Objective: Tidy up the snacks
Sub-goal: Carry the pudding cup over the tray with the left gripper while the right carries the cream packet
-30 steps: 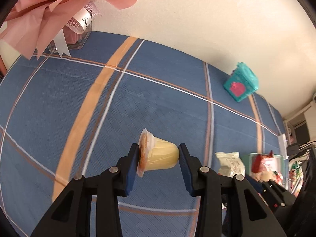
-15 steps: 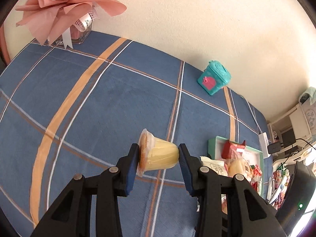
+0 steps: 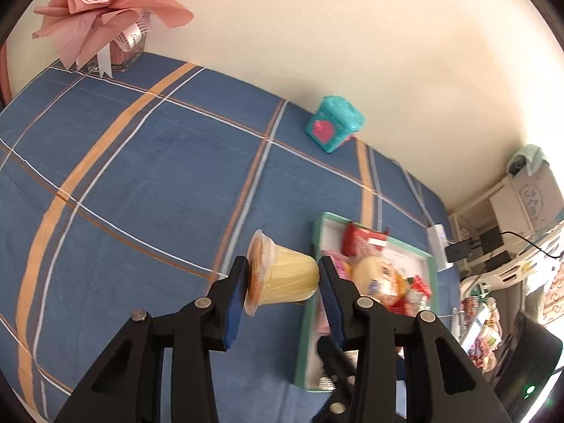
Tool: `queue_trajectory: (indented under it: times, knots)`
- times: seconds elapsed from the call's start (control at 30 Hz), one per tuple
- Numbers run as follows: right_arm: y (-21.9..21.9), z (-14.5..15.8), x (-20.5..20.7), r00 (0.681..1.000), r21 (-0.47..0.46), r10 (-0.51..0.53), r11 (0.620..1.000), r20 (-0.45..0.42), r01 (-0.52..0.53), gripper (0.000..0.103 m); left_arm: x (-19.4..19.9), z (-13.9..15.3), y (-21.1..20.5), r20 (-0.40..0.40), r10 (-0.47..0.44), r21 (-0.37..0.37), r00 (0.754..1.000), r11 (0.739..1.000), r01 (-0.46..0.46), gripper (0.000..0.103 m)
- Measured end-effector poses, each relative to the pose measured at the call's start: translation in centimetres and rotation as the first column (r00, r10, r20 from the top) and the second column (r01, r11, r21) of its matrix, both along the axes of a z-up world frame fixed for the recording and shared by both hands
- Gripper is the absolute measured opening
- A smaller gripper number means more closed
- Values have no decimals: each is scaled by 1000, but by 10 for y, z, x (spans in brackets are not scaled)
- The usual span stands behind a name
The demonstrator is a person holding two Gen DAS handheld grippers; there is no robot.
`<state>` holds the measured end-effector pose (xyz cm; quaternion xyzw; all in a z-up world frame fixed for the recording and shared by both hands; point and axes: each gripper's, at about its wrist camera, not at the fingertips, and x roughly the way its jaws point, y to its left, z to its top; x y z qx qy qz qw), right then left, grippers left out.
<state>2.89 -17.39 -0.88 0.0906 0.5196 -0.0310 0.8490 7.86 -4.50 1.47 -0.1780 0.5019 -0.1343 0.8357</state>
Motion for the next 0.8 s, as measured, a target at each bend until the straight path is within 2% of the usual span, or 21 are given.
queue_trajectory:
  times: [0.23, 0.43, 0.63, 0.8]
  knots:
    - [-17, 5, -18, 1000, 30, -19, 999, 18, 19, 55, -15, 7, -19, 32, -36, -29, 999, 999, 36, 42]
    - [-44, 10, -26, 996, 47, -86, 995, 32, 85, 55, -19, 4, -25, 30, -48, -30, 998, 998, 48, 42]
    - [-76, 18, -33, 982, 63, -177, 983, 62, 173, 55, -23, 3, -48, 30, -119, -2, 992, 993, 120, 42]
    - [-110, 25, -43, 959, 73, -270, 962, 89, 264, 55, -30, -4, -71, 11, -192, 27, 981, 981, 192, 42]
